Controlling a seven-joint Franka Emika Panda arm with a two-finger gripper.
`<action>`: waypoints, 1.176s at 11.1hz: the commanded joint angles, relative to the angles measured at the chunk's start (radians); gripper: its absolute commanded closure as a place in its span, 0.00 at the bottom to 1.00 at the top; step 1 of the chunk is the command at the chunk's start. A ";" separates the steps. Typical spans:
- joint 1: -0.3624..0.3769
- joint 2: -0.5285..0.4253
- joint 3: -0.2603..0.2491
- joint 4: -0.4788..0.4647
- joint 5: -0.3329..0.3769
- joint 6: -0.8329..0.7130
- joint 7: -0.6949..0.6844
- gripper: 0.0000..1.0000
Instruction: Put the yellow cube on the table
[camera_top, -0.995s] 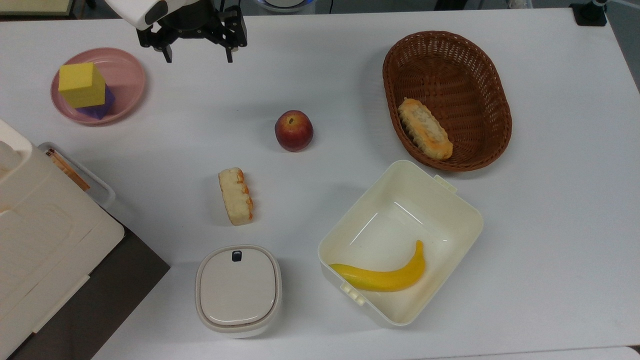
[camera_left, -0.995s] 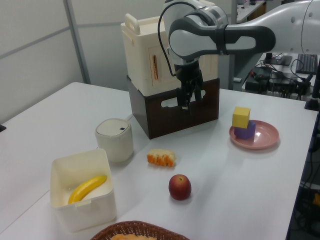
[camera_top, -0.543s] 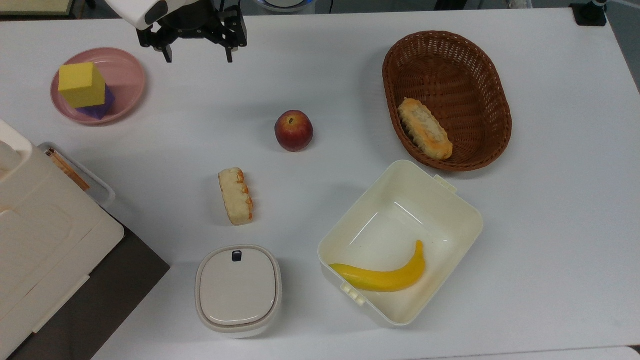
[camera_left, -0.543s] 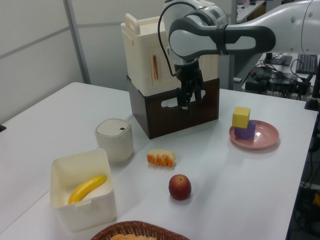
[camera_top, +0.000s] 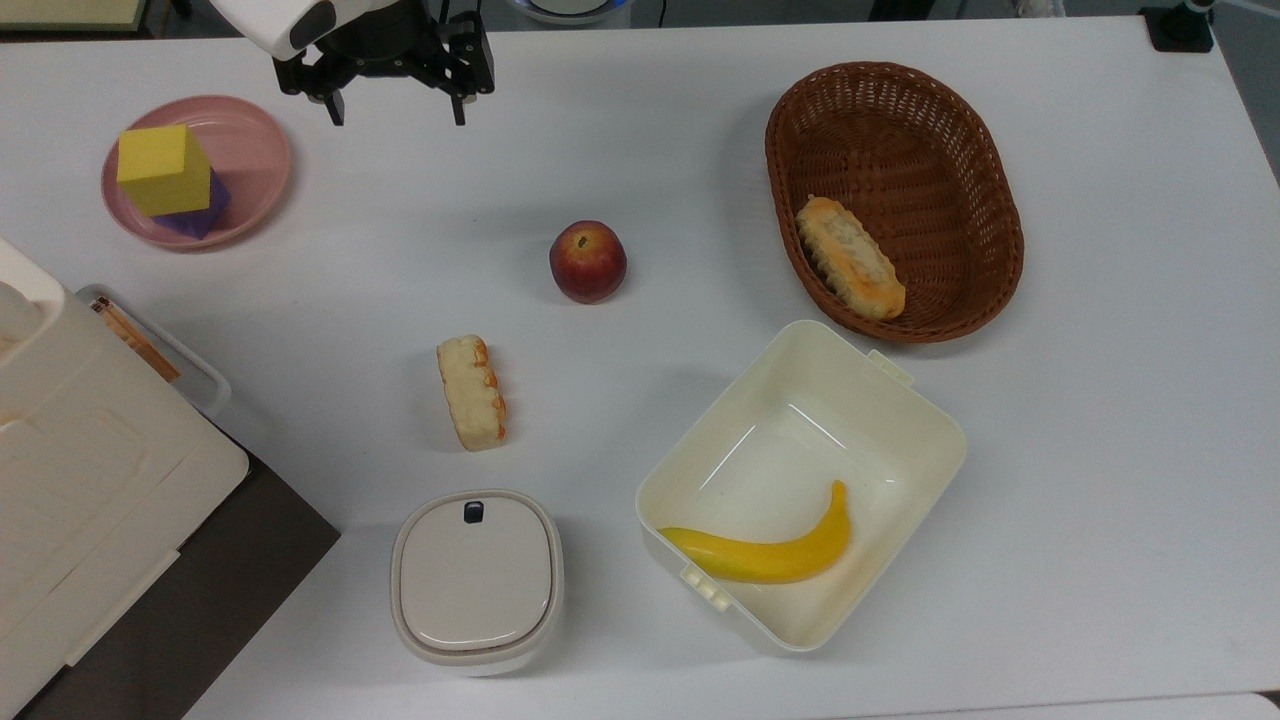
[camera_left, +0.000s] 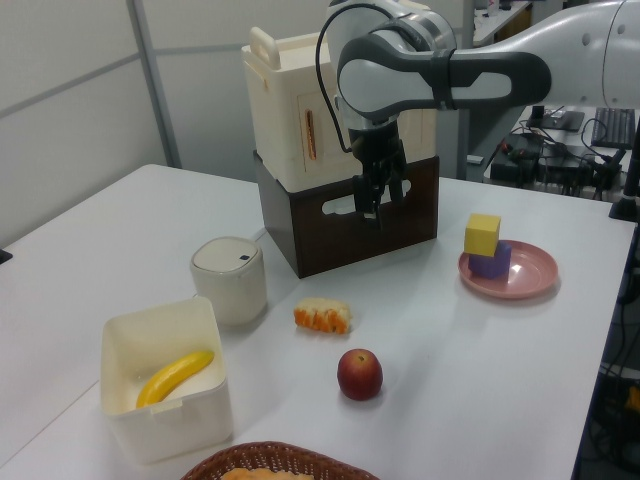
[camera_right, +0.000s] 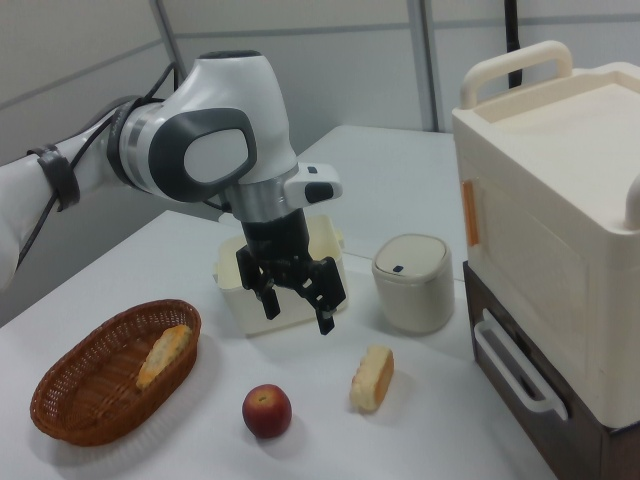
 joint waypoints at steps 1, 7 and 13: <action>0.007 -0.019 -0.009 -0.002 0.012 -0.028 -0.021 0.00; 0.009 -0.017 -0.005 -0.003 0.015 -0.028 -0.019 0.00; -0.045 -0.027 -0.015 0.000 0.013 -0.030 -0.041 0.00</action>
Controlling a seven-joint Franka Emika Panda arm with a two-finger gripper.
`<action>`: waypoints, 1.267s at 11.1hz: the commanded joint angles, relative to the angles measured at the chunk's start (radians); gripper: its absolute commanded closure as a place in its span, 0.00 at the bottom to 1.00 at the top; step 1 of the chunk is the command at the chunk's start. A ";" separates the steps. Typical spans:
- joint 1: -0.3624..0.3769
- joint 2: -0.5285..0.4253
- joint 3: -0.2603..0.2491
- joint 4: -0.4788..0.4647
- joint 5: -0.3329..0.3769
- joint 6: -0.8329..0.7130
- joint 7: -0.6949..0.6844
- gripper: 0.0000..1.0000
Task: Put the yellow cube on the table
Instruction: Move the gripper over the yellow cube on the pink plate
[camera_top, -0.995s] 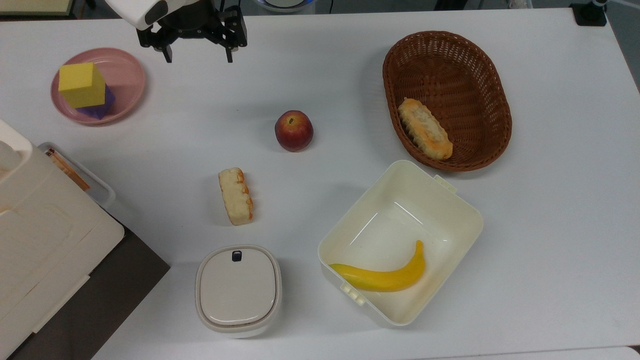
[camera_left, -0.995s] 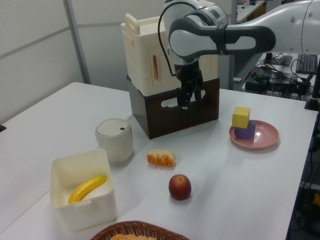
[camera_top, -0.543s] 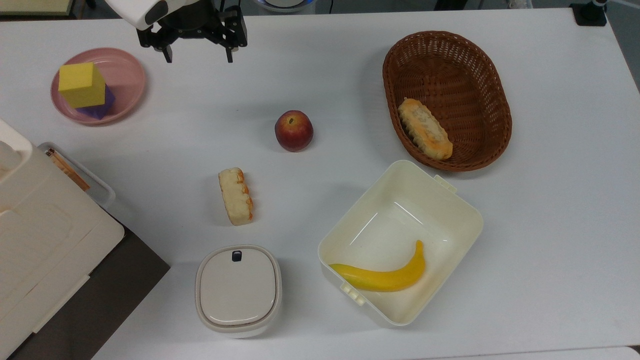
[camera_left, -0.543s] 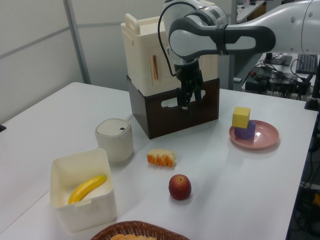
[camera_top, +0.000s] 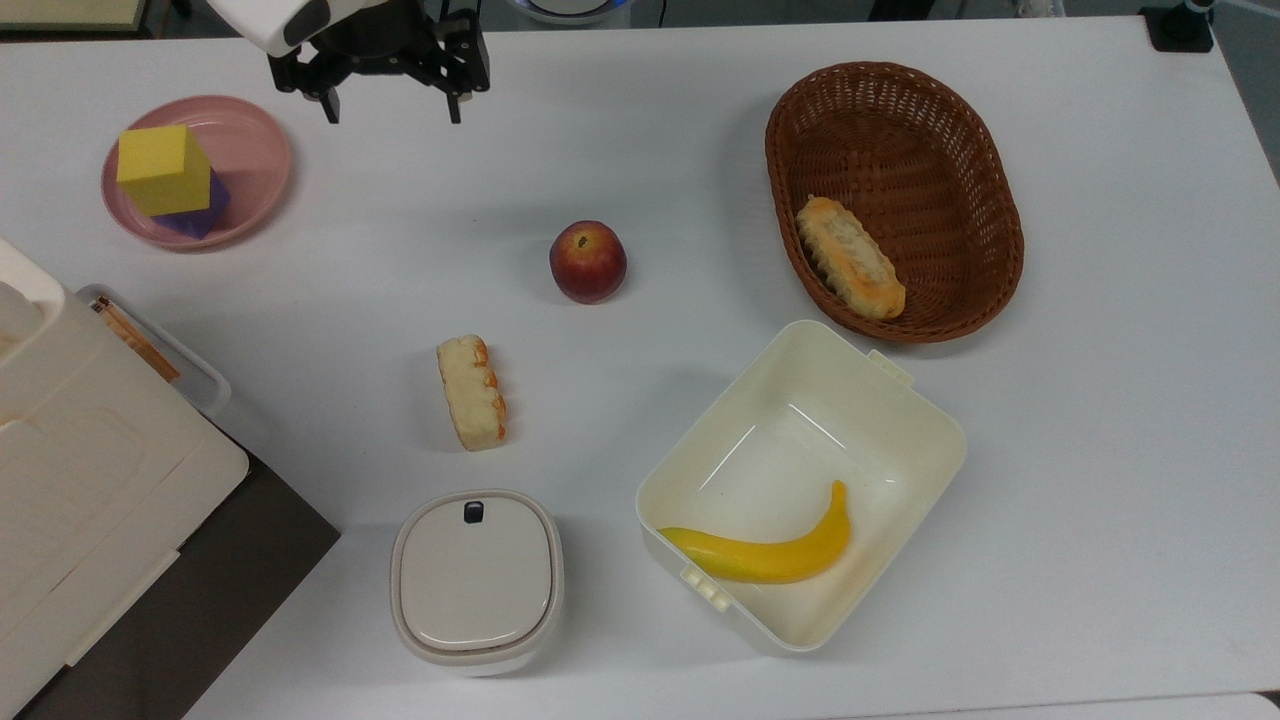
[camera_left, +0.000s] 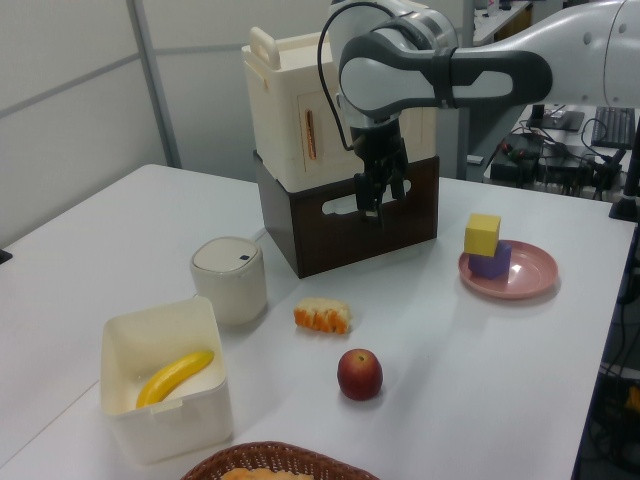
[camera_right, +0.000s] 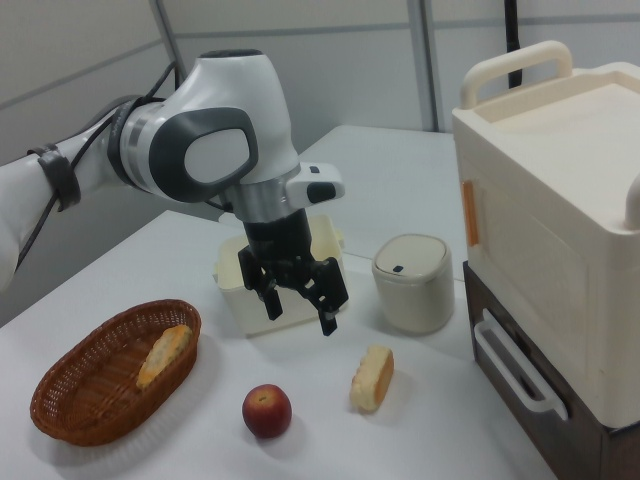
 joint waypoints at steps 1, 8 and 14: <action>-0.071 -0.021 -0.012 -0.001 0.015 -0.028 -0.065 0.00; -0.327 0.070 -0.015 -0.010 -0.006 -0.008 -0.370 0.00; -0.426 0.192 -0.017 -0.012 -0.084 0.119 -0.464 0.00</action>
